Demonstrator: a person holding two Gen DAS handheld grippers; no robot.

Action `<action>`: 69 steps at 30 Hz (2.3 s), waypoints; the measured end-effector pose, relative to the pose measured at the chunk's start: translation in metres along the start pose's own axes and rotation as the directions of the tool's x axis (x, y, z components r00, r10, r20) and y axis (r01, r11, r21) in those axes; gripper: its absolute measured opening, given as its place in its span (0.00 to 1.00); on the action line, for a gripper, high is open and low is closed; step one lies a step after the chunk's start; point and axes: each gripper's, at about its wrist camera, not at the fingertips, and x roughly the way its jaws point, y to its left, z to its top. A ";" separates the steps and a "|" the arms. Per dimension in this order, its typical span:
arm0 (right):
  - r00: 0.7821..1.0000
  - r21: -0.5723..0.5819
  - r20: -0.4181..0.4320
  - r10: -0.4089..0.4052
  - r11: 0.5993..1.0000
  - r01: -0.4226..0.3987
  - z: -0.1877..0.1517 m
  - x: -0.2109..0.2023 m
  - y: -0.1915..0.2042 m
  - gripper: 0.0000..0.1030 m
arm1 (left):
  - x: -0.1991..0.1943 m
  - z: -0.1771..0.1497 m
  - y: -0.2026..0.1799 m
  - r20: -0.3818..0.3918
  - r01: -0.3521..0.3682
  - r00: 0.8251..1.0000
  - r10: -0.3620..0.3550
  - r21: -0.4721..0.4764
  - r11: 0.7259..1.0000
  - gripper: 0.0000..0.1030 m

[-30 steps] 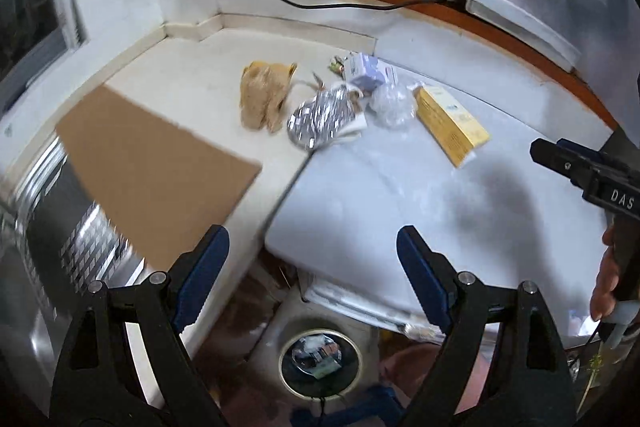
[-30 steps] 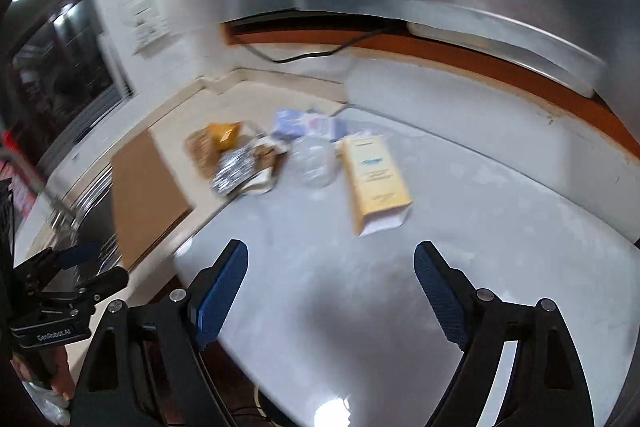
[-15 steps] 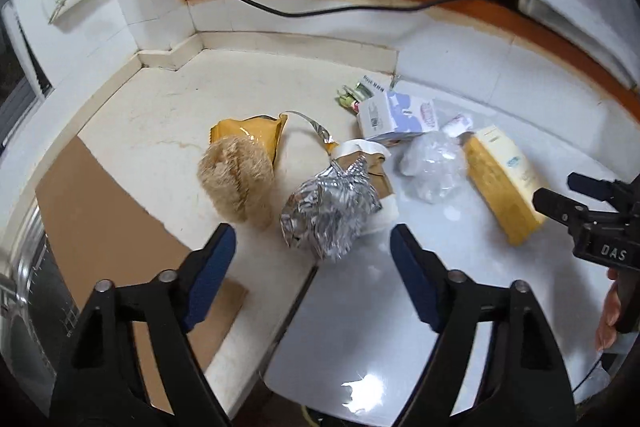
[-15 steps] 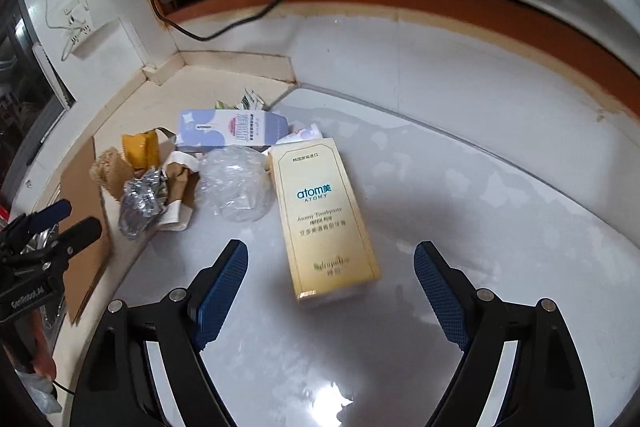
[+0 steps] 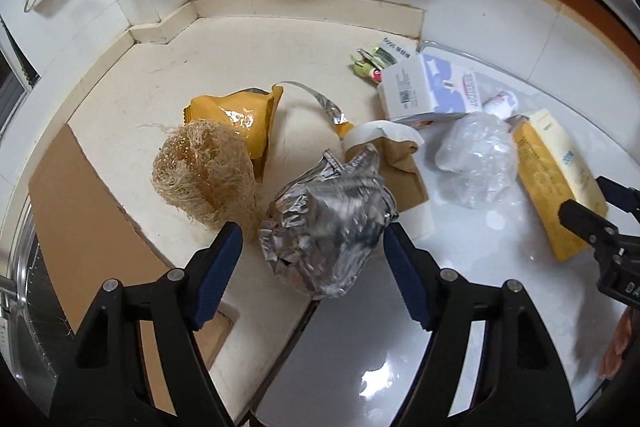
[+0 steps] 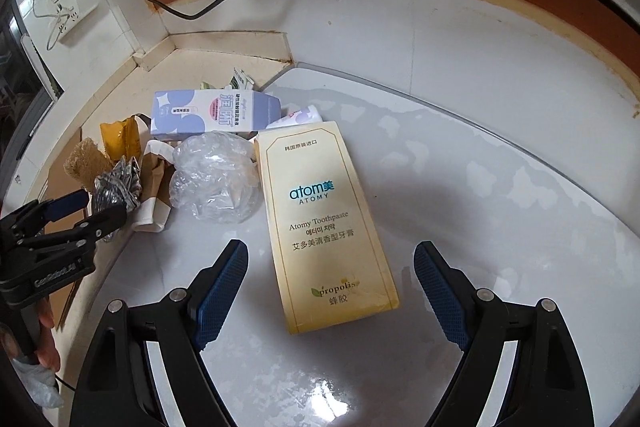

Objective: Collect trash
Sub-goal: 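Grasp the yellow Atomy toothpaste box with the right tool while the left tool grasps the silver foil, then carry the toothpaste box and foil down over the black trash bin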

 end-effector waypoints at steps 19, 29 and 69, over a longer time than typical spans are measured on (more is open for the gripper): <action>1.000 0.000 0.026 0.009 1.000 -0.009 -0.019 -0.014 0.007 0.52 | -0.016 -0.011 -0.003 0.057 -0.008 0.998 0.007 0.011 1.000 0.32; 0.996 0.001 0.067 0.051 0.999 -0.051 -0.044 -0.058 0.022 0.51 | -0.059 -0.036 0.017 0.098 0.007 0.995 -0.004 -0.029 1.000 0.32; 0.953 -0.031 0.067 0.296 0.955 -0.294 -0.168 -0.194 0.068 0.51 | -0.231 -0.196 0.019 0.178 0.259 0.952 -0.249 -0.039 0.965 0.32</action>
